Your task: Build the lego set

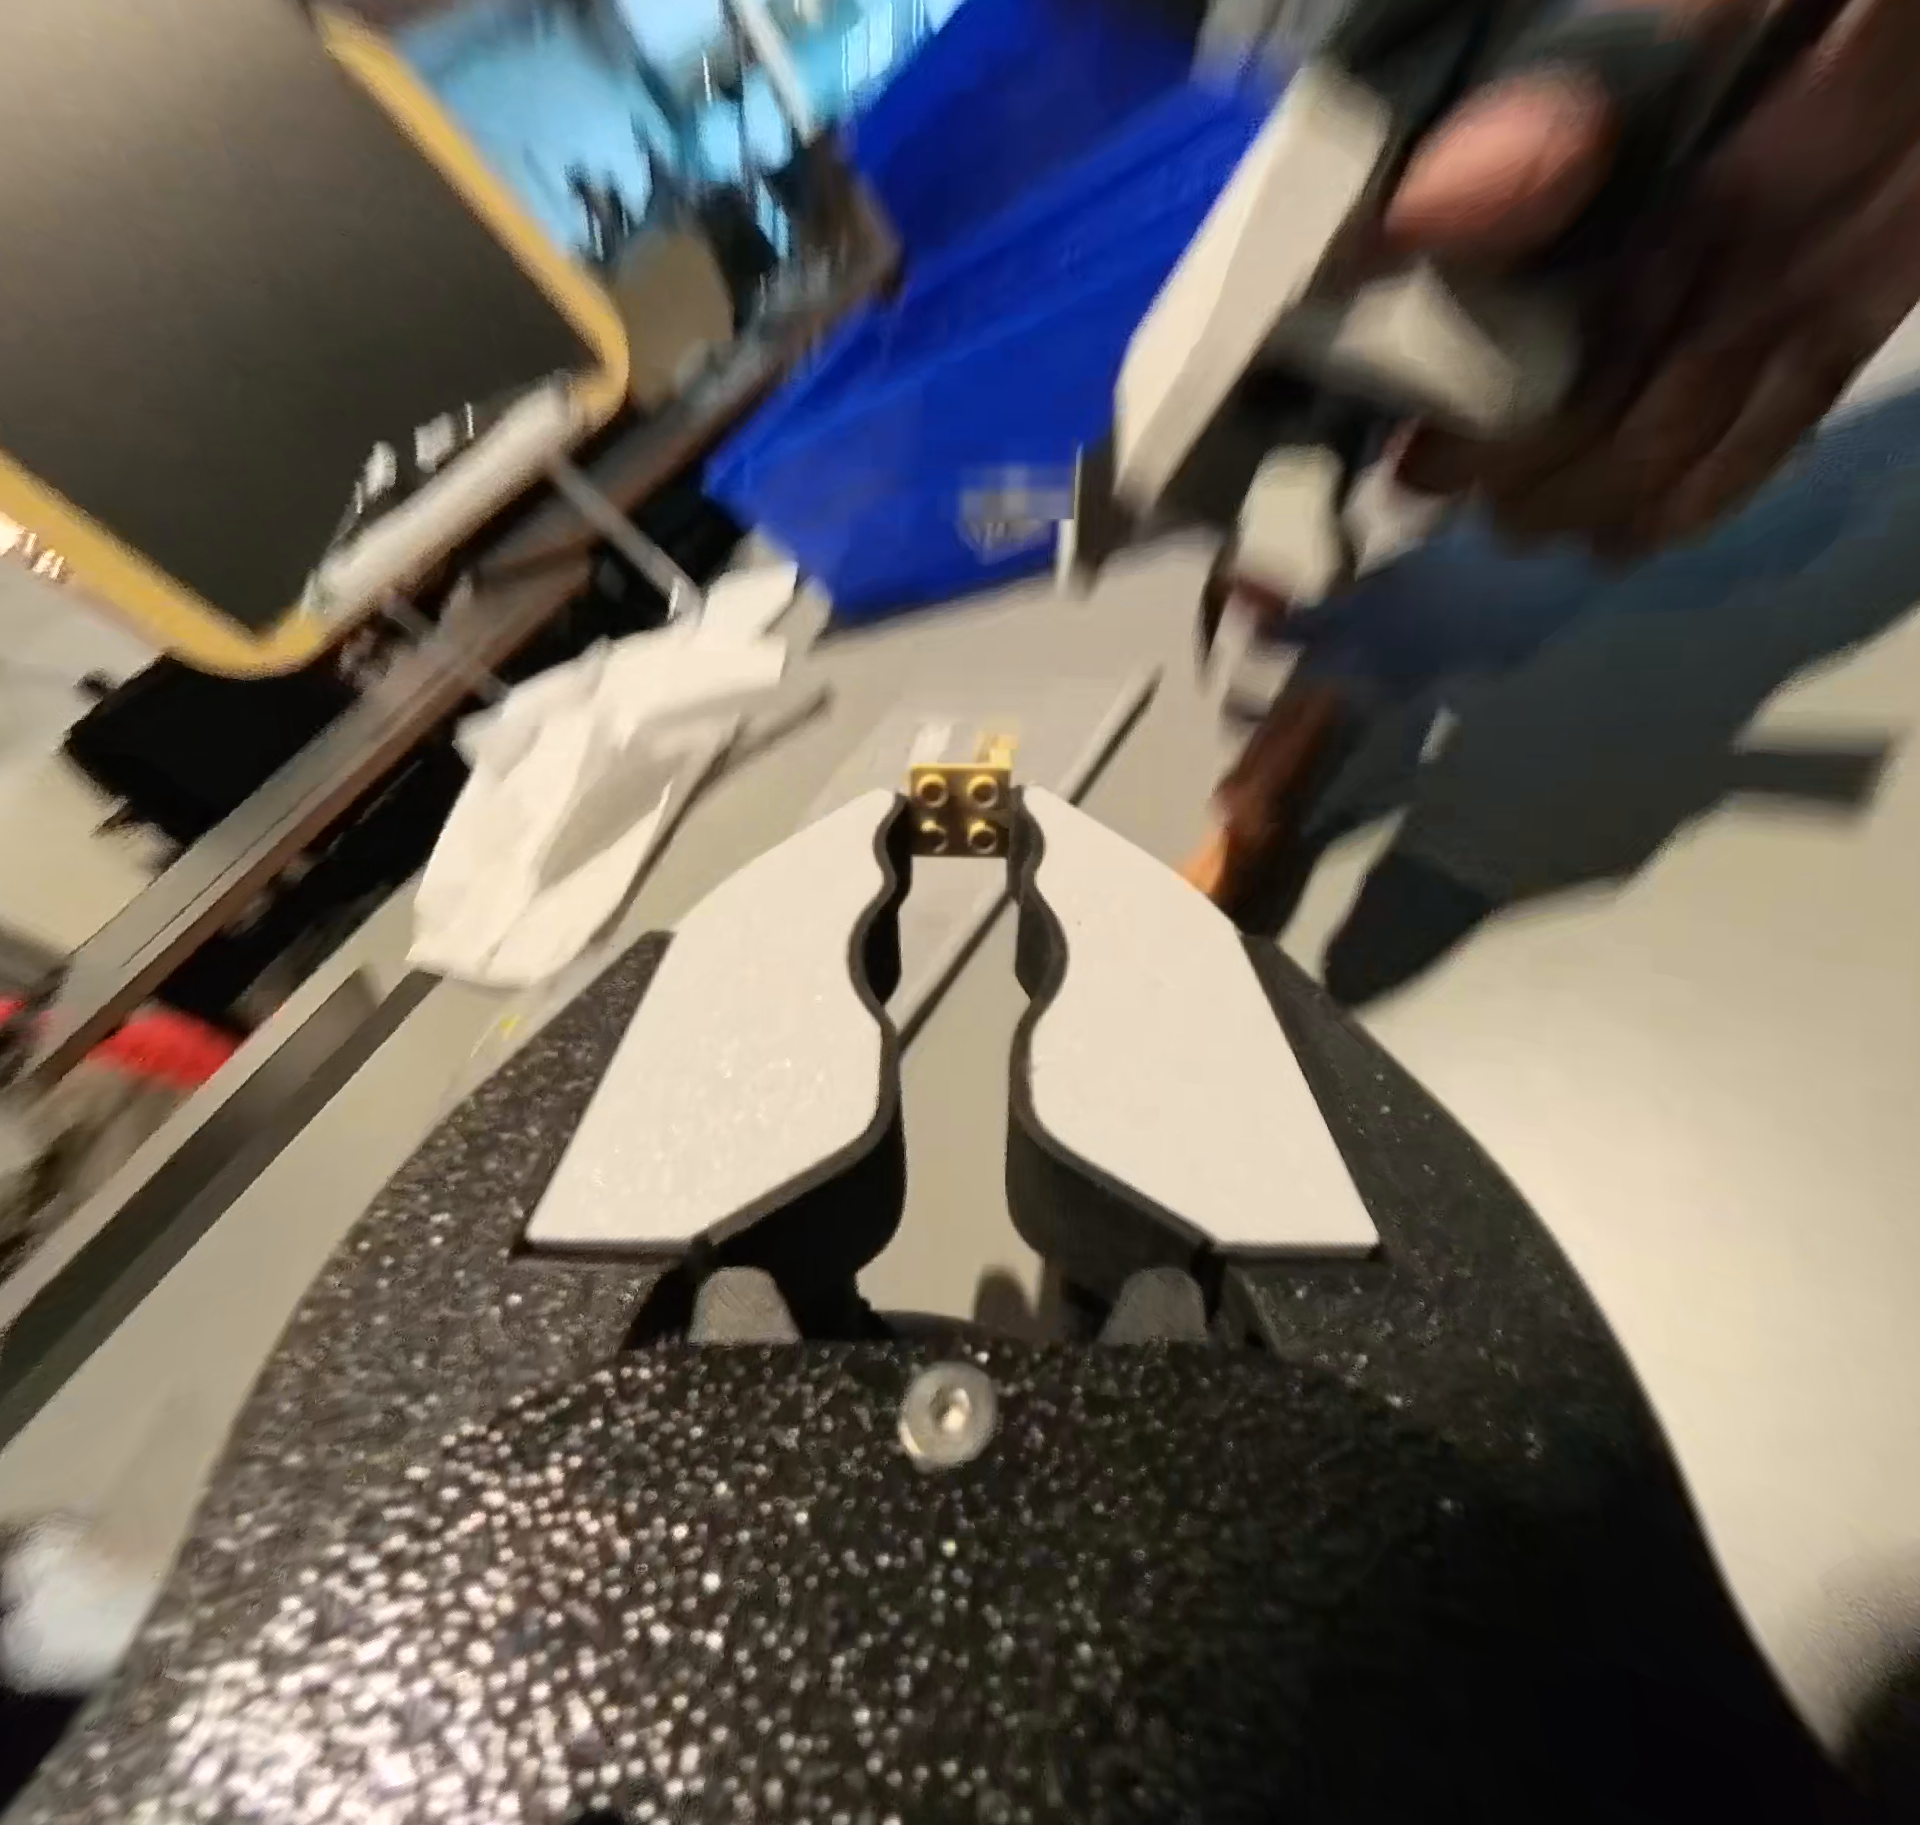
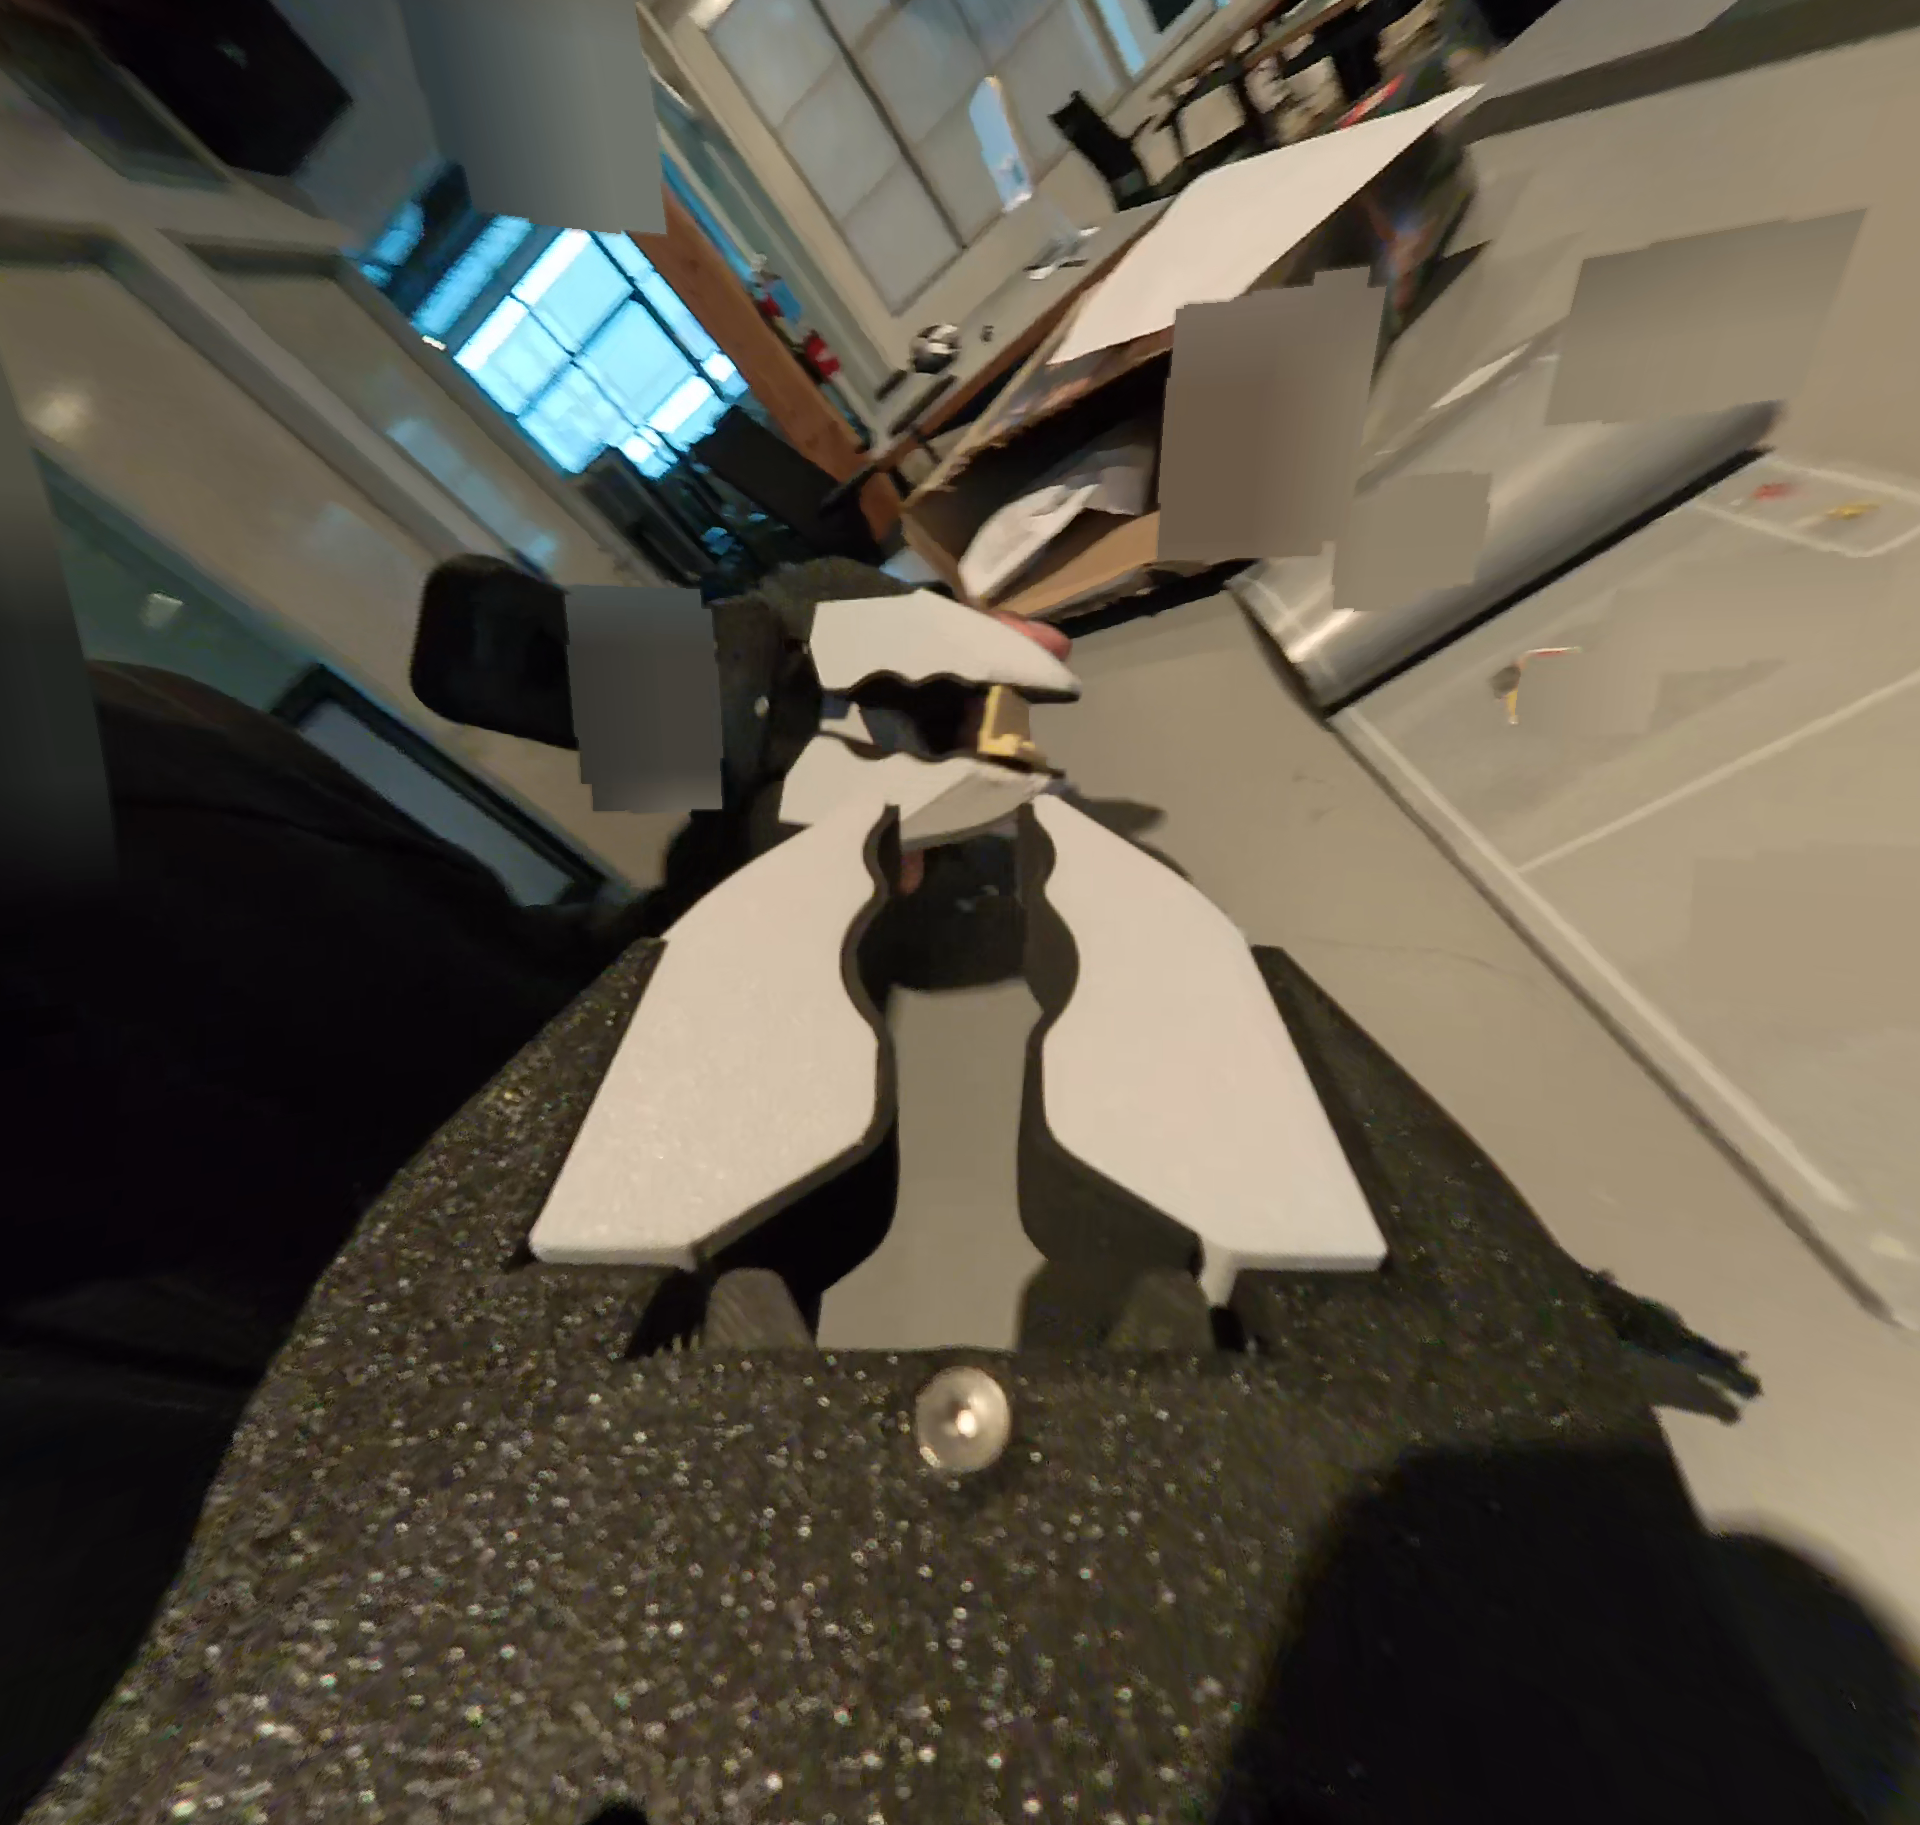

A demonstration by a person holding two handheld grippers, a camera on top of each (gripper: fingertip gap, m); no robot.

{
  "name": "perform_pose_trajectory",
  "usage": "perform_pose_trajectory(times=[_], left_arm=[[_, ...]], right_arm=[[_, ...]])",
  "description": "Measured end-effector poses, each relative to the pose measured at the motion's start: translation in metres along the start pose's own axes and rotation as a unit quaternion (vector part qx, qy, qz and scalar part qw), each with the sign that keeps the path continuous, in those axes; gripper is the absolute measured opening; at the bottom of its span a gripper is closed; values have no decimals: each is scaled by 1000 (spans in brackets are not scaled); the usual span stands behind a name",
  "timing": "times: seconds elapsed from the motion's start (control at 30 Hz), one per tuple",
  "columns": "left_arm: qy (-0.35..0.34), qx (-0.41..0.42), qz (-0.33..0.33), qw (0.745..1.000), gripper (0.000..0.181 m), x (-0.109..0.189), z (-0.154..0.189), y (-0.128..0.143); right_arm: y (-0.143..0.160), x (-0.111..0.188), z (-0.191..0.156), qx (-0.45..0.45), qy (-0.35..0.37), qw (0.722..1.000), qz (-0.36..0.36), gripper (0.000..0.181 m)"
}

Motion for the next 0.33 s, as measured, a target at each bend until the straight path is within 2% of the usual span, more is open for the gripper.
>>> perform_pose_trajectory(times=[0.13,0.33], left_arm=[[-13,-44,-106,993,17,6,-13,41],[8,-62,-185,981,17,5,-10,70]], right_arm=[[-10,12,9,64,58,996,15,27],[-61,40,-8,106,134,977,131,48]])
Point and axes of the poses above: each gripper's, where its closed fingertips meet, x back along the fingers, y out of its underside, z = x × y across the jaws, the point moved 1 cm from there along x, back along the fingers, and after that the axes turned 5 degrees about -y, right-handed, at the moved point
